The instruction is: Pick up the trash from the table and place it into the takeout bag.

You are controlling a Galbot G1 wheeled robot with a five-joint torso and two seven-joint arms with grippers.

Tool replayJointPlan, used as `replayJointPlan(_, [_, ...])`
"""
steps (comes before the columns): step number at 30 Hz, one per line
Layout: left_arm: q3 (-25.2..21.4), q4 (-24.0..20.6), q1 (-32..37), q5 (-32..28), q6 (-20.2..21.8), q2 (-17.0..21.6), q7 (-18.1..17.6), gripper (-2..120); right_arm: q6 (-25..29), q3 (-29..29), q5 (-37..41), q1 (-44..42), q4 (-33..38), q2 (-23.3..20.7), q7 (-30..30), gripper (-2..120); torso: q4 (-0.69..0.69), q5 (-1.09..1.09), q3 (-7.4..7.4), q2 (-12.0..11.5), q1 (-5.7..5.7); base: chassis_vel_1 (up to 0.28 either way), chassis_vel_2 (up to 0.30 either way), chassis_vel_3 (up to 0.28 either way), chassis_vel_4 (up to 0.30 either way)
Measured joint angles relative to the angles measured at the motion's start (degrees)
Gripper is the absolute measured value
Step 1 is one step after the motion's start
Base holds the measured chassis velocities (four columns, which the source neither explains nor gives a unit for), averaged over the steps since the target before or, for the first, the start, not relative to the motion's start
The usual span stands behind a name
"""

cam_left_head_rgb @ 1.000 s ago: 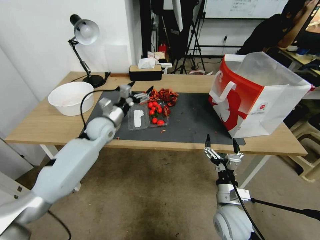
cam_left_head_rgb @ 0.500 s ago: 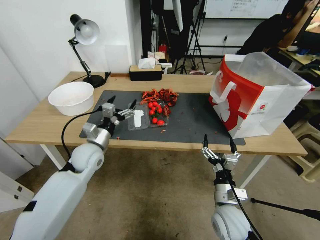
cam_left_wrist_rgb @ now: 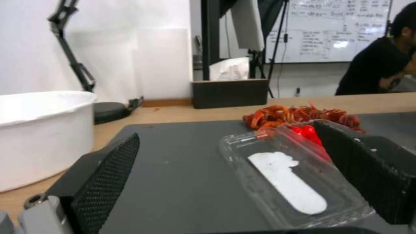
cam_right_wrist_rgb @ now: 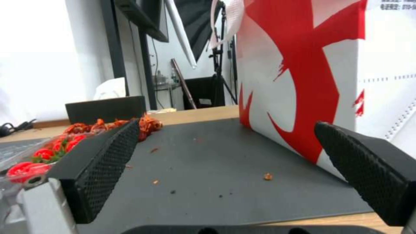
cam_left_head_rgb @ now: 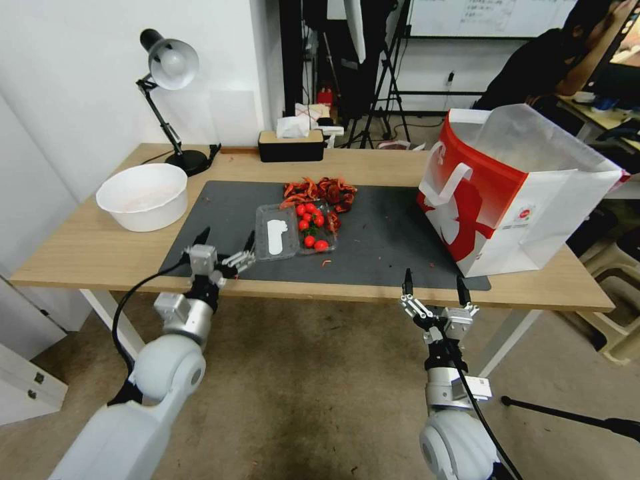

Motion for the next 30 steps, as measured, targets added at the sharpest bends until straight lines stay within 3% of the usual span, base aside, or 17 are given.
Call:
replayJointPlan(16, [-2.03,-0.07,3.02,1.83,-2.78,-1.58,0.35,100,-0.07,-0.73,-0.45,0.35,-0.40,0.22,-0.02,100,-0.01,-0.01,0.00,0.00,0.00,0.000,0.000,0.000,0.000])
replayJointPlan(30, [-4.33,1.23,7.09,4.85,-8.83,-3.86,2.54,100,-0.76,-2.43,-1.16,1.61,-2.37,0.80,-1.01,100,-0.01,0.00,0.00,0.00,0.00,0.000,0.000,0.000,0.000])
